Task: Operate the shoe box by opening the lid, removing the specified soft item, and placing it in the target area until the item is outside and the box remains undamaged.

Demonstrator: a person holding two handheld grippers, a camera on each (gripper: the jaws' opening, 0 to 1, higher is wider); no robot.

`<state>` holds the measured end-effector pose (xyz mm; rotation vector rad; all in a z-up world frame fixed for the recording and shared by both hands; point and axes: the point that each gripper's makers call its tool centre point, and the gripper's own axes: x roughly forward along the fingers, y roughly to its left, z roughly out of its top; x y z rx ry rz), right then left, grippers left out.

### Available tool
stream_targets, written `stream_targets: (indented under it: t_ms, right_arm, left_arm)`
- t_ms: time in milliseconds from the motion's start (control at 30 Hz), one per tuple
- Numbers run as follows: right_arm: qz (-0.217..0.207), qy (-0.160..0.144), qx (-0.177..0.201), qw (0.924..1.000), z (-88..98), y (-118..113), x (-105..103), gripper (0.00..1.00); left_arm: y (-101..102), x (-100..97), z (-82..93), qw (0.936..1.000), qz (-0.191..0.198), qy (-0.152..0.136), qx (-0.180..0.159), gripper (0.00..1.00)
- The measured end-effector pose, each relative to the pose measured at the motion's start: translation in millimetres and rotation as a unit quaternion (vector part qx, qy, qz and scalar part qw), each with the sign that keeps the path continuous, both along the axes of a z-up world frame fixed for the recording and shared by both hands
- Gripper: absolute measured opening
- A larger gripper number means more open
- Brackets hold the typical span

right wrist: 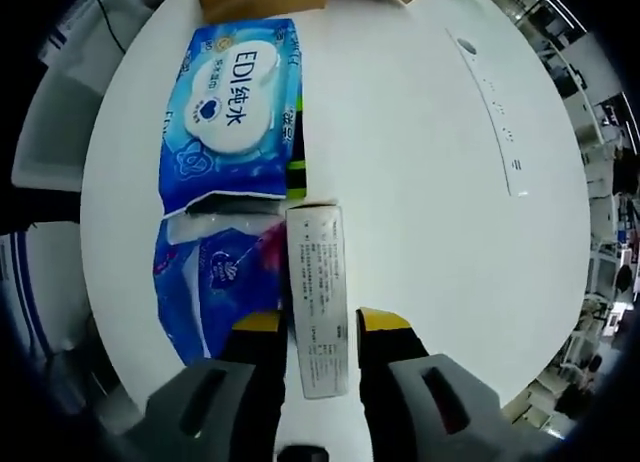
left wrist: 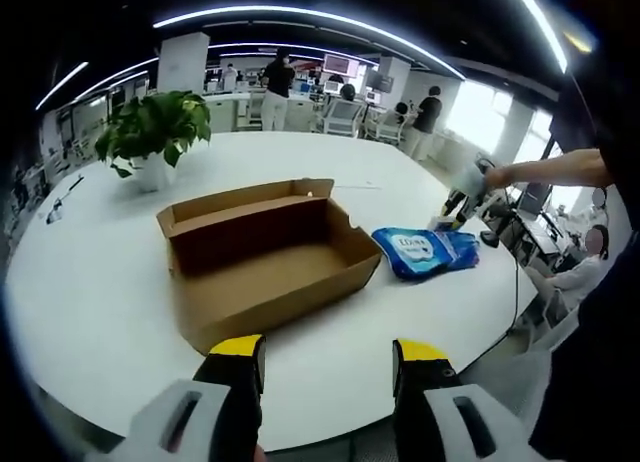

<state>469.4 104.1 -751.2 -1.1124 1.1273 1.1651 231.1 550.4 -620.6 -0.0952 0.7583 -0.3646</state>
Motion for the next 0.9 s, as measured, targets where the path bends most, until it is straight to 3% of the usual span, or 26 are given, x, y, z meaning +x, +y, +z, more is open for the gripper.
stream_targets:
  t_ms: [300, 600, 800, 900]
  right_arm:
    - [-0.047, -0.017, 0.021, 0.9986, 28.2, -4.3, -12.1, 0.29]
    - [-0.138, -0.038, 0.077, 0.9866, 52.3, 1.8, -15.8, 0.29]
    - [-0.207, -0.041, 0.134, 0.9684, 64.4, 19.8, -19.9, 0.31]
    - [-0.243, -0.045, 0.178, 0.9525, 73.0, 34.5, -18.5, 0.32]
  left_arm:
    - [-9.6, 7.9, 8.8, 0.9994, -0.029, -0.011, -0.013, 0.52]
    - [-2.4, 12.0, 14.9, 0.9985, -0.043, -0.020, -0.025, 0.51]
    - [5.2, 10.5, 17.1, 0.9982, -0.045, -0.023, -0.031, 0.51]
    - [12.7, 9.2, 16.7, 0.9983, -0.042, -0.023, -0.034, 0.51]
